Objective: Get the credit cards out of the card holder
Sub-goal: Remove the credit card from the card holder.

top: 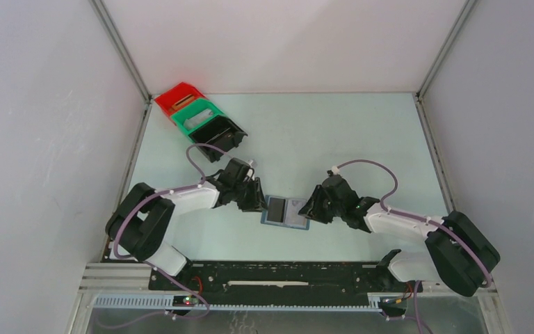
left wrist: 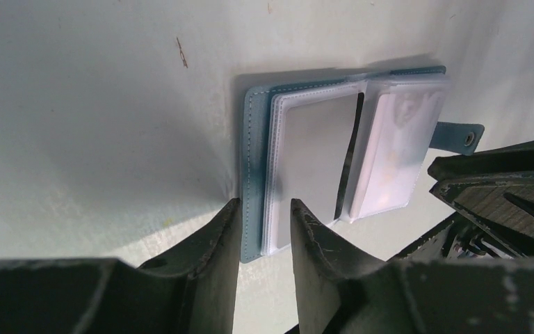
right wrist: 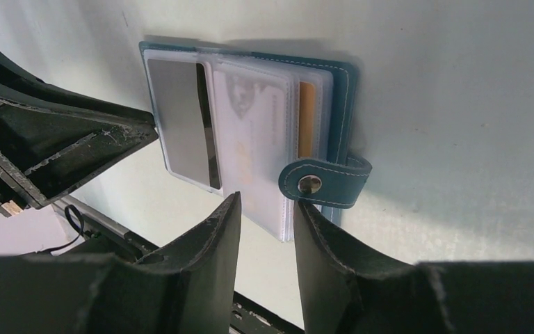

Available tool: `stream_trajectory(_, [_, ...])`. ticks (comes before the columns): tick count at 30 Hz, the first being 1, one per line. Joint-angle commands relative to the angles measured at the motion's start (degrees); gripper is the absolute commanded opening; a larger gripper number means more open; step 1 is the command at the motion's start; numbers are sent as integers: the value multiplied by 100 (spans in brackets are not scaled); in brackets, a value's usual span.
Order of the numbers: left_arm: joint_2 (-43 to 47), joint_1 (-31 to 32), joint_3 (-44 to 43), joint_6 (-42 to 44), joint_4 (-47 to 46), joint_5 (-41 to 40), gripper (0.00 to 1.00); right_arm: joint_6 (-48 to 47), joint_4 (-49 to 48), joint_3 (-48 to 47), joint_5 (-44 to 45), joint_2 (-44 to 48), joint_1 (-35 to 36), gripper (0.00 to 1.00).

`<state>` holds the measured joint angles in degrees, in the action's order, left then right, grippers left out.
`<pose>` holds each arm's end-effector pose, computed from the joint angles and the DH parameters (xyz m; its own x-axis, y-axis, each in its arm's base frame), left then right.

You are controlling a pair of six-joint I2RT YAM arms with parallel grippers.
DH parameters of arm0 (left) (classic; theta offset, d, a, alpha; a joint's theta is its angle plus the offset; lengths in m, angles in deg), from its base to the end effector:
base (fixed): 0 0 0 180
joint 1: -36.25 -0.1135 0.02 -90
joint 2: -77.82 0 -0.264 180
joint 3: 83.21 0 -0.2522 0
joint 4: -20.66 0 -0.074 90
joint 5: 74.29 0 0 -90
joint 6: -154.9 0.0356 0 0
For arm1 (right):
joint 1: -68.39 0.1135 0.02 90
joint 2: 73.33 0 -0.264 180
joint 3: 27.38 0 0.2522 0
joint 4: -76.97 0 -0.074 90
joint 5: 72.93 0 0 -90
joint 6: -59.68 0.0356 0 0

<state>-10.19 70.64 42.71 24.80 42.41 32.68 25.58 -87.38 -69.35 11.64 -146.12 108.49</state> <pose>0.2260 -0.1673 0.1473 -0.9568 -0.0917 -0.2760 0.0781 0.8331 -0.5476 0.1767 0.1532 0.1571 -0.8832 0.3340 -0.3293 0.0718 0.7901 0.6088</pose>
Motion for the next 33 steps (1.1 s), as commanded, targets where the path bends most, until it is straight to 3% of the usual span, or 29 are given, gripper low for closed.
stream_trajectory(1, [-112,24,-165,2,-205,125,36,53,-136,-1,168,-88,-28,43])
stream_trajectory(26, [-148,31,-105,2,-307,299,36,67,-931,-338,-204,-415,248,43])
stream_trajectory(33, [93,32,-3,-34,-285,257,36,39,-1192,-876,-470,-1198,341,44])
